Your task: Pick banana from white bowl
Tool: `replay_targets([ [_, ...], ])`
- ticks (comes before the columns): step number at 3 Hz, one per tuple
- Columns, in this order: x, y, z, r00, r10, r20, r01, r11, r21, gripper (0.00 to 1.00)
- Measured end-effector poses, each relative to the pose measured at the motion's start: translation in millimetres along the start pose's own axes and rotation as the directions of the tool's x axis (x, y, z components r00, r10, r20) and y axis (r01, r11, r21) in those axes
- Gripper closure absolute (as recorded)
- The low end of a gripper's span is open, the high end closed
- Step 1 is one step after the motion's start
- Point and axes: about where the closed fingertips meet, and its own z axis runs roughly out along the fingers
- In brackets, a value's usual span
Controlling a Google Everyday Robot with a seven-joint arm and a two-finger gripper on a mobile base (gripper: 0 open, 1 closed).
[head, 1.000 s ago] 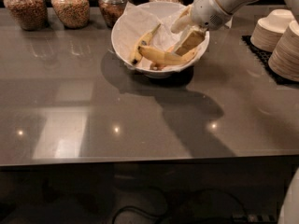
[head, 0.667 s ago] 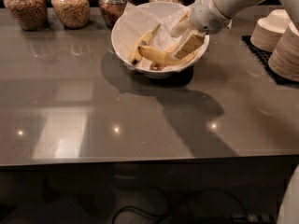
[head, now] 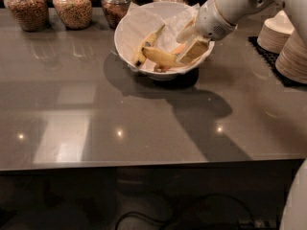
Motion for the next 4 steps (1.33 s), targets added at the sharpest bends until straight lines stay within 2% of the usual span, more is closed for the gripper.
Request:
replay_targets([
  [1, 19, -3, 32, 1.000, 0.017, -0.013, -0.018, 0.9995, -0.028, 0.44],
  [2, 17, -5, 44, 1.000, 0.011, -0.008, -0.011, 0.9992, -0.039, 0.46],
  [3, 12, -5, 54, 1.000, -0.001, -0.004, 0.001, 0.9984, -0.056, 0.61],
  [4, 5, -4, 53, 1.000, -0.023, -0.005, 0.022, 0.9976, -0.065, 0.82],
])
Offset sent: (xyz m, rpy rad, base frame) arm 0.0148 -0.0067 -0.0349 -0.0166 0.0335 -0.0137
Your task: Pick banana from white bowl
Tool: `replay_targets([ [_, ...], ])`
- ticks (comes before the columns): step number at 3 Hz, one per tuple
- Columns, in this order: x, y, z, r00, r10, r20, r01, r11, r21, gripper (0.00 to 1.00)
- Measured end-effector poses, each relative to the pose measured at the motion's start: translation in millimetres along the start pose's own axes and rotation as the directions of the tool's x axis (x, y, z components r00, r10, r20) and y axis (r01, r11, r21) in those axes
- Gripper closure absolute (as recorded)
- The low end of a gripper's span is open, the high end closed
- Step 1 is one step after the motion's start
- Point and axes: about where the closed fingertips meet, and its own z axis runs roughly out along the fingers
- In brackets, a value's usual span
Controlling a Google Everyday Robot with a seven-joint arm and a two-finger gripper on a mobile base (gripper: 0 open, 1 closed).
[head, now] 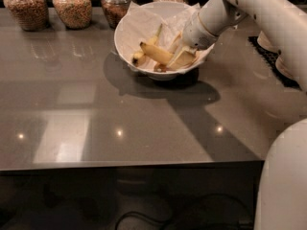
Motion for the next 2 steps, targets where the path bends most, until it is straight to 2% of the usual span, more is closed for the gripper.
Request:
replay_targets([
  [1, -9, 1, -12, 0.999, -0.029, -0.015, 0.029, 0.9995, -0.008, 1.00],
  [2, -20, 1, -35, 0.997, -0.066, -0.039, 0.066, 0.9977, -0.014, 1.00],
])
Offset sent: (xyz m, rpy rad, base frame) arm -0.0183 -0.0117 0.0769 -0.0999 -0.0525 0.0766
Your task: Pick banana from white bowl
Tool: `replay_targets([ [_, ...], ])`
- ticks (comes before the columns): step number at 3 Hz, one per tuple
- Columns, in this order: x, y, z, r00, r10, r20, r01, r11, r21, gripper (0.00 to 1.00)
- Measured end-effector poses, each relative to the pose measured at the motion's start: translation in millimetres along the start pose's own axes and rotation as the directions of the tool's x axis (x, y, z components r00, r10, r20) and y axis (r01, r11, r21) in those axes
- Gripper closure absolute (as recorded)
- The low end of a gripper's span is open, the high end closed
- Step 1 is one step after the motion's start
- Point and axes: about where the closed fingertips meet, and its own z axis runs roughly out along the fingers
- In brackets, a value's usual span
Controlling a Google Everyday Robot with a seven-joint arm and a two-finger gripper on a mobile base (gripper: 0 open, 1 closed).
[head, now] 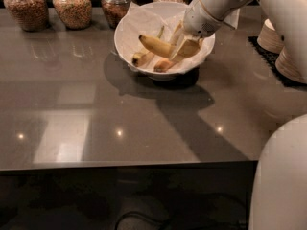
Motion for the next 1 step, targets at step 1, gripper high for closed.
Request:
replay_targets([
  [1, -12.3, -0.7, -28.2, 0.999, -0.037, -0.008, 0.037, 0.9993, 0.003, 1.00],
])
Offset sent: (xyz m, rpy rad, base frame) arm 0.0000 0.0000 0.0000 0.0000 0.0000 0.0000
